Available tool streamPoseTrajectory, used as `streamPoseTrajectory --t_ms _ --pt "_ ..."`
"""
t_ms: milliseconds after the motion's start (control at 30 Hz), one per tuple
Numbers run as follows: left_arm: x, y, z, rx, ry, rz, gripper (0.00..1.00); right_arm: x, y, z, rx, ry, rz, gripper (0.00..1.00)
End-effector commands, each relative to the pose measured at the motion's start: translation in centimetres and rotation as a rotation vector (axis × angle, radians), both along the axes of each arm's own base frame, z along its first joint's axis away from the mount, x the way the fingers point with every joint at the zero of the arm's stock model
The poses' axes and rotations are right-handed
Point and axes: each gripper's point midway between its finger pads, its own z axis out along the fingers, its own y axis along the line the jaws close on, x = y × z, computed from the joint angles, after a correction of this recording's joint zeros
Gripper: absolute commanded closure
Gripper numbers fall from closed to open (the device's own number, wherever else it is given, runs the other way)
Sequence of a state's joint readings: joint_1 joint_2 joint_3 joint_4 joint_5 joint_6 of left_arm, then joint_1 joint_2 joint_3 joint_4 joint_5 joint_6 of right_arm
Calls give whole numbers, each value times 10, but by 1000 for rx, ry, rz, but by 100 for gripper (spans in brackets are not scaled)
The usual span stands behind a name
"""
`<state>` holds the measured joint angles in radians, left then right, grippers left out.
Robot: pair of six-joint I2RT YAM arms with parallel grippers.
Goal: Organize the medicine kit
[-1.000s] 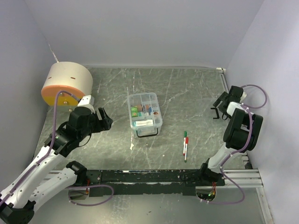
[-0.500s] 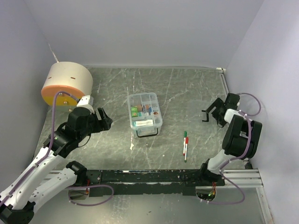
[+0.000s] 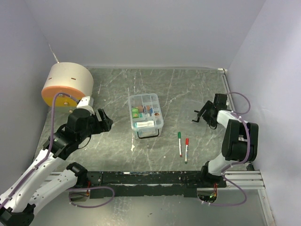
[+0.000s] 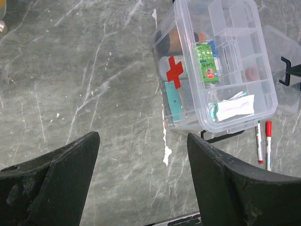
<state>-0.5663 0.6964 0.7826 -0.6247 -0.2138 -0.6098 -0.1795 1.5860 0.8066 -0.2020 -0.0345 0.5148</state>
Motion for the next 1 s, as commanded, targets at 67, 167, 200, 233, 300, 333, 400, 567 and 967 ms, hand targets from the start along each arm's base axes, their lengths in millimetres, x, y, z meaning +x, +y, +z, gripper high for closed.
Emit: streamPoseTrajectory --t_ms 67,167,200,233,300,333,400,567,967 --pt "3 -2 5 -8 -16 1 14 -22 5 -20 -36 118 67 33" --pt "3 -2 5 -7 -14 -2 14 -21 8 -25 -71 152 113 29" --pt "3 -2 4 -6 -13 -4 14 -21 10 -27 -74 157 126 28" --pt "3 -2 4 -6 -13 -4 14 -20 11 -29 -72 161 137 28" --pt "3 -3 5 -8 -15 -5 14 -20 14 -31 -63 167 149 32" --pt "3 -3 5 -9 -16 -7 14 -20 15 -33 -56 167 154 36" --pt "3 -4 5 -9 -16 -12 14 -19 18 -34 -40 162 159 42" --pt "3 -12 6 -16 -14 -56 14 -13 24 -28 -14 110 155 47" --pt "7 -52 11 -124 30 -192 15 4 34 4 41 -35 133 46"
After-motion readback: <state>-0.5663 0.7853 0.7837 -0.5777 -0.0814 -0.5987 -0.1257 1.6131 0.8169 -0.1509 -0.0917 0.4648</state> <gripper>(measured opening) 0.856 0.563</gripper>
